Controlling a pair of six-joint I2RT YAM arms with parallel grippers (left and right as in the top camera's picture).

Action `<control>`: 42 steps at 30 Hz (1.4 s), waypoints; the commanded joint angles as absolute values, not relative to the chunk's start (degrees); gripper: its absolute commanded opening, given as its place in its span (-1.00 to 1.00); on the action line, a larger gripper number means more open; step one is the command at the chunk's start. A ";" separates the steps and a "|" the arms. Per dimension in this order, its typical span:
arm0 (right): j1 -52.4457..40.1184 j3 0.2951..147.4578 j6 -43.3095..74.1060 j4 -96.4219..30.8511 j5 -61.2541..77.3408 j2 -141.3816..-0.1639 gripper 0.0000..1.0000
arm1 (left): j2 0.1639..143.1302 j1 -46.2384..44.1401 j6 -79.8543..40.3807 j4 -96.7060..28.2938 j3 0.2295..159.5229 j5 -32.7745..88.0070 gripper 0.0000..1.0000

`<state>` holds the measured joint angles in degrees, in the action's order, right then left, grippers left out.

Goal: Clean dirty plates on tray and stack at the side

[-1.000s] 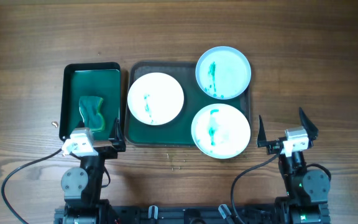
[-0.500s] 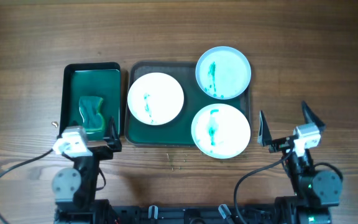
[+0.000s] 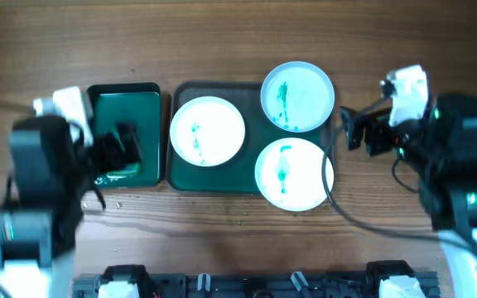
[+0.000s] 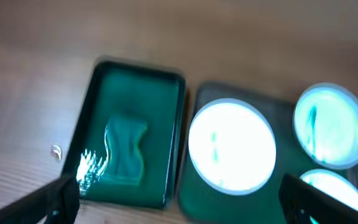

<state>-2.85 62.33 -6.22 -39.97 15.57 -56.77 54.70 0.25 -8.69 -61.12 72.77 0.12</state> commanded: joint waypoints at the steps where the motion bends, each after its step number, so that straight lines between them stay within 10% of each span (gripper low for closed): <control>1: -3.05 65.34 -4.95 -40.73 22.83 -61.89 0.99 | 67.35 -0.12 -8.34 -68.12 83.90 6.20 1.00; 7: -3.38 65.34 4.23 -36.69 39.11 -72.95 0.93 | 79.26 -0.16 -8.34 -68.47 85.10 7.92 1.00; 11: -7.62 65.60 13.96 -32.29 37.15 -80.82 0.01 | 83.48 -0.16 -8.34 -69.65 85.10 7.73 1.00; 20: -23.14 78.89 30.44 -37.41 17.54 -102.08 -0.09 | 84.55 -0.14 -15.75 -70.57 85.10 -3.73 1.00; 42: -30.26 80.62 24.10 -29.30 14.83 -121.95 -0.29 | 84.55 -0.16 -17.39 -70.63 85.08 -2.66 1.00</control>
<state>-29.58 79.46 25.21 -30.17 16.19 -119.26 84.42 0.10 -16.69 -70.57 84.03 -2.31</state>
